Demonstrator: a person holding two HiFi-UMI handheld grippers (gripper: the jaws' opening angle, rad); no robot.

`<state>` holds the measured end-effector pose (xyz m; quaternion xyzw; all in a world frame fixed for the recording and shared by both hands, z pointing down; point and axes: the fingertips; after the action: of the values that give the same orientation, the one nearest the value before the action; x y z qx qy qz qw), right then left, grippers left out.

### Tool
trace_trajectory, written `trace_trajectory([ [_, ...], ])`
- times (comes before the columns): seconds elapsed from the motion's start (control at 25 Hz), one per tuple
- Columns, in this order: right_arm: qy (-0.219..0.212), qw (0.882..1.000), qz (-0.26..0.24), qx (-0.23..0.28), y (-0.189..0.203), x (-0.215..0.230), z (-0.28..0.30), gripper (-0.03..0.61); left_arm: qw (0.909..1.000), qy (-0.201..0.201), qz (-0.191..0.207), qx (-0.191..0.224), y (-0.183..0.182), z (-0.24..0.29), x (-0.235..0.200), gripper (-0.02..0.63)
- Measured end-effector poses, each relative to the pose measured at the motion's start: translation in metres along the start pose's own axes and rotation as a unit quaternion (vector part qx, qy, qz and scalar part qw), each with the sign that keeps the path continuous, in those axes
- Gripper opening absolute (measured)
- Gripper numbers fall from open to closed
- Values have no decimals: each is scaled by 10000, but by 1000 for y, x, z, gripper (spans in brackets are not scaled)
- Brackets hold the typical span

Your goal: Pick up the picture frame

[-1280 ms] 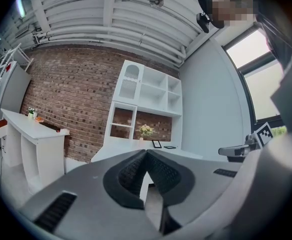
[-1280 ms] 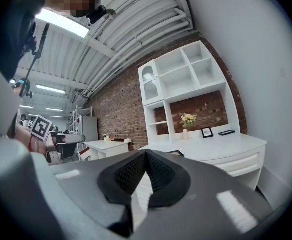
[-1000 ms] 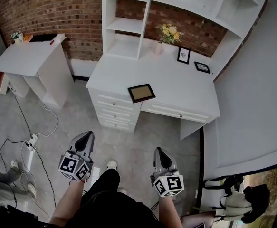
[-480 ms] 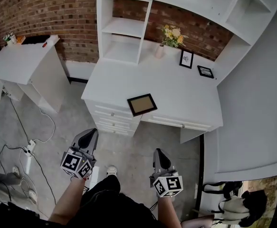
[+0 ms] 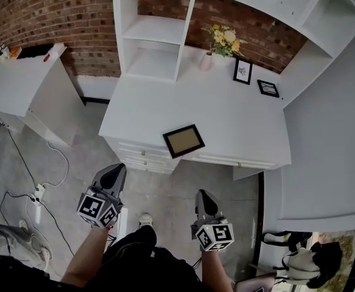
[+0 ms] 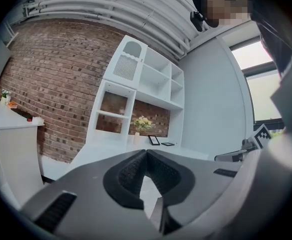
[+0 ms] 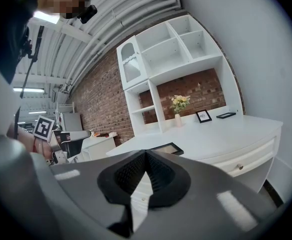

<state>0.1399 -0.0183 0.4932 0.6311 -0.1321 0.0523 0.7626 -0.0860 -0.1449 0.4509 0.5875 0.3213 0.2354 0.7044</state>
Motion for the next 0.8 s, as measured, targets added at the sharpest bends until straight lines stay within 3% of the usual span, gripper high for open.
trace_trajectory([
  [0.4,141,9976,649,-175,20,2,40,3,9985,522,-20,-171,13,36,-7,3],
  [0.8,287,9886,1453,-265,34,11,53,4,9976,554,-156,-397,33,33,-13,3],
])
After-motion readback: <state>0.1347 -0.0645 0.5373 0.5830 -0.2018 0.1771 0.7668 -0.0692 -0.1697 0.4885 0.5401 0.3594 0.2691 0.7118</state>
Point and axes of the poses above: the fingertips, and each gripper's own axes: z forward along the fingers, x to its right, y out of its underside, and after that the axes turned 2 degrees about -y, right-handed
